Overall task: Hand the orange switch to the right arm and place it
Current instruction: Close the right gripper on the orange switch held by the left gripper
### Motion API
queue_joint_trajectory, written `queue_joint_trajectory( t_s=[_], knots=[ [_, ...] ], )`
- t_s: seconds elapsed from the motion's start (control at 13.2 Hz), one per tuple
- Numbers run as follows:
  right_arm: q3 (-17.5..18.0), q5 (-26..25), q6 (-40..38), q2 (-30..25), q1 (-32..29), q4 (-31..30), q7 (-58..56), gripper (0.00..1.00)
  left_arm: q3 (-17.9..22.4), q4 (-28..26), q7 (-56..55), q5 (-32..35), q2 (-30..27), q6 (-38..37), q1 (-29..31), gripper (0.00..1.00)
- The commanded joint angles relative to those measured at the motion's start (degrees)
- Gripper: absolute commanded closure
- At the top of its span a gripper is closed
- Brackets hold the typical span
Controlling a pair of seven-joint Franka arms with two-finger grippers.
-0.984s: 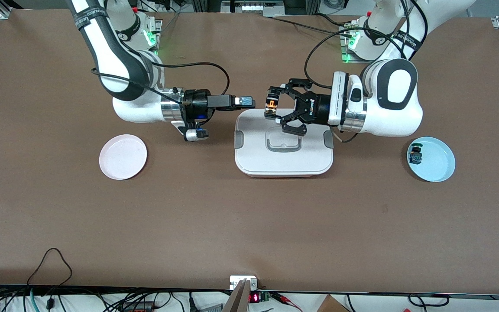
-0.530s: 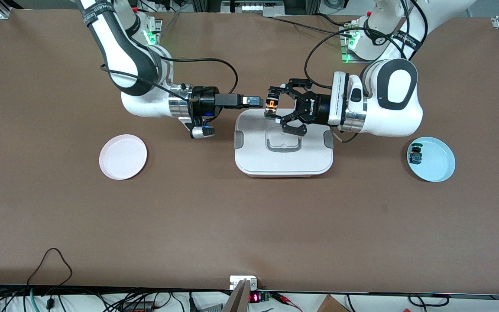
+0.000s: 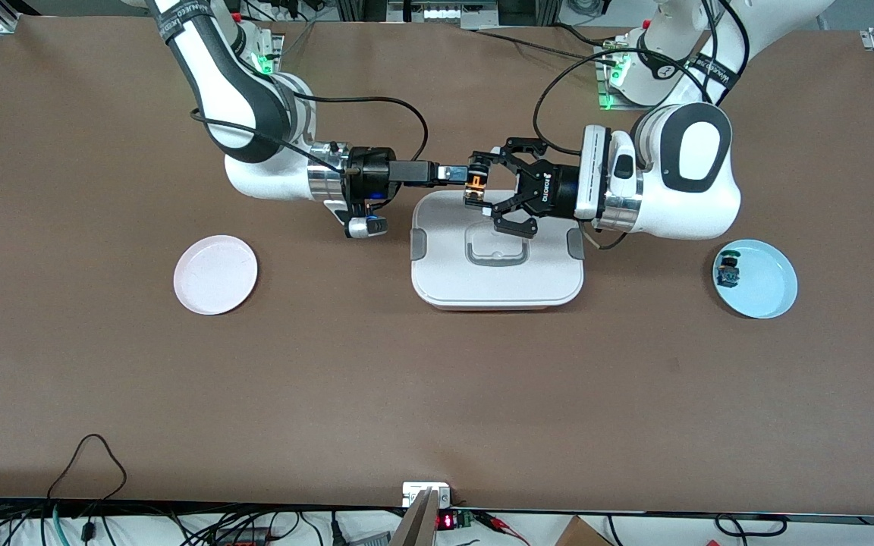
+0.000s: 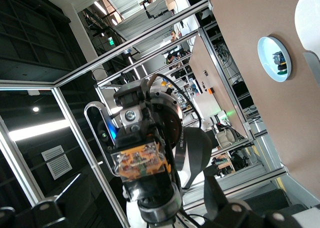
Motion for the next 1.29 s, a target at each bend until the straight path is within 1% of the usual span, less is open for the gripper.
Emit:
queue_joint_trajectory(
  t_s=[0.0, 0.3, 0.76, 0.91, 0.98, 1.06, 1.14, 1.21],
  knots=[
    [-0.29, 0.9, 3.17, 1.21, 1.23, 2.91, -0.85, 0.0, -0.61, -0.56, 1.87, -2.48, -0.4, 0.04, 0.55, 1.0],
    [-0.29, 0.89, 3.35, 2.09, 1.23, 3.62, -2.44, 0.01, -0.61, -0.56, 1.87, -2.48, -0.4, 0.04, 0.55, 1.0],
    [-0.29, 0.98, 3.35, 1.91, 1.41, 3.62, -3.32, 0.14, -0.61, -0.56, 1.87, -2.48, -0.4, 0.04, 0.55, 1.0],
    [-0.29, 0.72, 3.35, 1.56, 1.41, 3.62, -3.32, 0.26, -0.61, -0.56, 1.87, -2.48, -0.4, 0.04, 0.55, 1.0],
    [-0.29, 0.63, 3.26, 1.3, 1.32, 3.27, -3.49, 0.4, -0.61, -0.56, 1.87, -2.48, -0.4, -0.05, 0.55, 1.0],
    [-0.29, 0.46, 3.44, 0.86, 1.32, 3.27, -4.01, 0.58, -0.61, -0.56, 1.87, -2.48, -0.4, 0.04, 0.55, 1.0],
    [-0.29, 0.37, 3.87, 0.77, 1.41, 3.36, -5.67, 0.7, -0.61, -0.56, 1.87, -2.48, -0.4, 0.04, 0.55, 1.0],
    [-0.29, 0.45, 4.92, 0.77, 1.32, 3.36, -8.73, 0.77, -0.61, -0.56, 1.87, -2.48, -0.4, 0.04, 0.46, 1.0]
  ],
)
